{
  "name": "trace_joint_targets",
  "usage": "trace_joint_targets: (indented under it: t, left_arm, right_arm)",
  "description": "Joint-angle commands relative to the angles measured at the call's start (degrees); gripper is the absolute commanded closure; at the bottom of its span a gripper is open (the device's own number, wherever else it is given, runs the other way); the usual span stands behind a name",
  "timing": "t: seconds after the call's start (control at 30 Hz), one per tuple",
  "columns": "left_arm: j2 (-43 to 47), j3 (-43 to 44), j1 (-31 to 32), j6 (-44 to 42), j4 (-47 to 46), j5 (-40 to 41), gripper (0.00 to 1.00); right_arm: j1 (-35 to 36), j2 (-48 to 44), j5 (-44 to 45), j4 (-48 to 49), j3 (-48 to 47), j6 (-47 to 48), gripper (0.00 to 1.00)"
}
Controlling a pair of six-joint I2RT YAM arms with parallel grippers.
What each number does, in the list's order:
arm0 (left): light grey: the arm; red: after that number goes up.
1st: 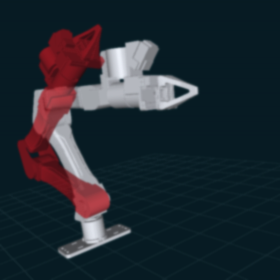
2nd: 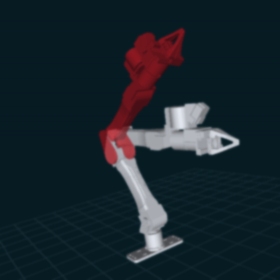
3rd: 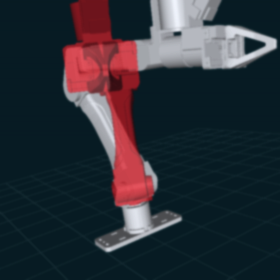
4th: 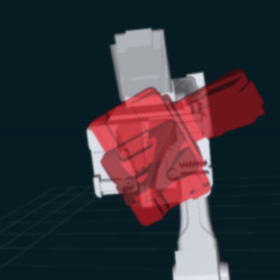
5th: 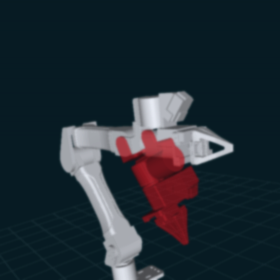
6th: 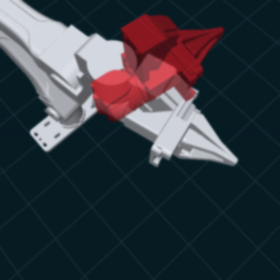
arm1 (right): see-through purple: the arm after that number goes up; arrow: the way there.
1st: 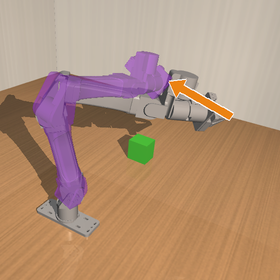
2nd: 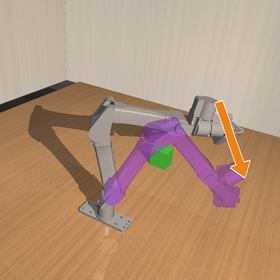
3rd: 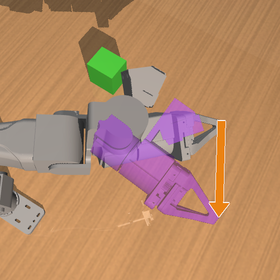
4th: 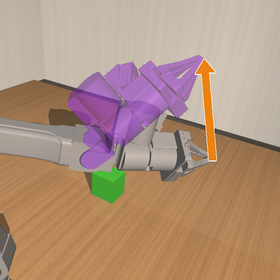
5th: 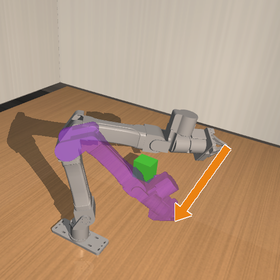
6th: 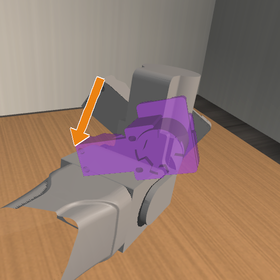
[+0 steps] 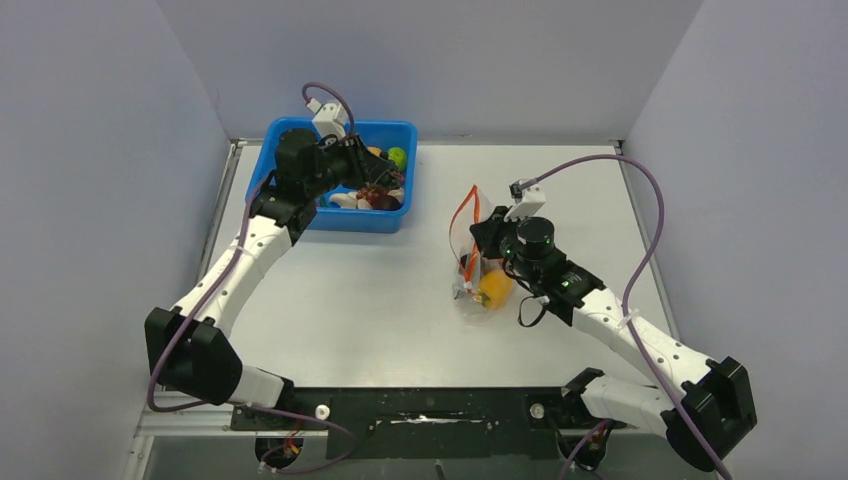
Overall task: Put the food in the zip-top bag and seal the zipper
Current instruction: Place the fake fruit in the zipper food storage bag.
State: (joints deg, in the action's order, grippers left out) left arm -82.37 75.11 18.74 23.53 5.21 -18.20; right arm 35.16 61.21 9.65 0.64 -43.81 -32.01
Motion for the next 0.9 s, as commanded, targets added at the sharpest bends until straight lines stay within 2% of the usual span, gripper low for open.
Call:
trace_joint_targets:
  t: [0.0, 0.2, 0.47, 0.7, 0.87]
  left_arm:
    - [3.6, -2.1, 1.9, 6.3, -9.4, -7.9, 0.85]
    - [4.1, -4.0, 4.0, 14.3, -14.6, -16.9, 0.85]
    - [6.0, -7.1, 8.4, 20.8, -19.6, -19.5, 0.85]
    - [5.9, -7.7, 13.7, 22.5, -20.3, -19.7, 0.85]
    - [4.1, -8.9, 14.7, 22.7, -20.8, -19.4, 0.86]
  right_arm:
    - [-0.5, -0.2, -2.6, 5.0, -2.7, -0.3, 1.00]
    - [-0.5, -0.3, -2.6, 5.4, -2.4, 1.6, 1.00]
    - [-0.5, 0.0, -2.8, 5.6, -2.7, 2.6, 1.00]
    - [-0.5, -0.2, -3.1, 5.9, -2.4, 2.8, 1.00]
    - [-0.5, -0.9, -3.4, 7.5, -1.3, 3.1, 1.00]
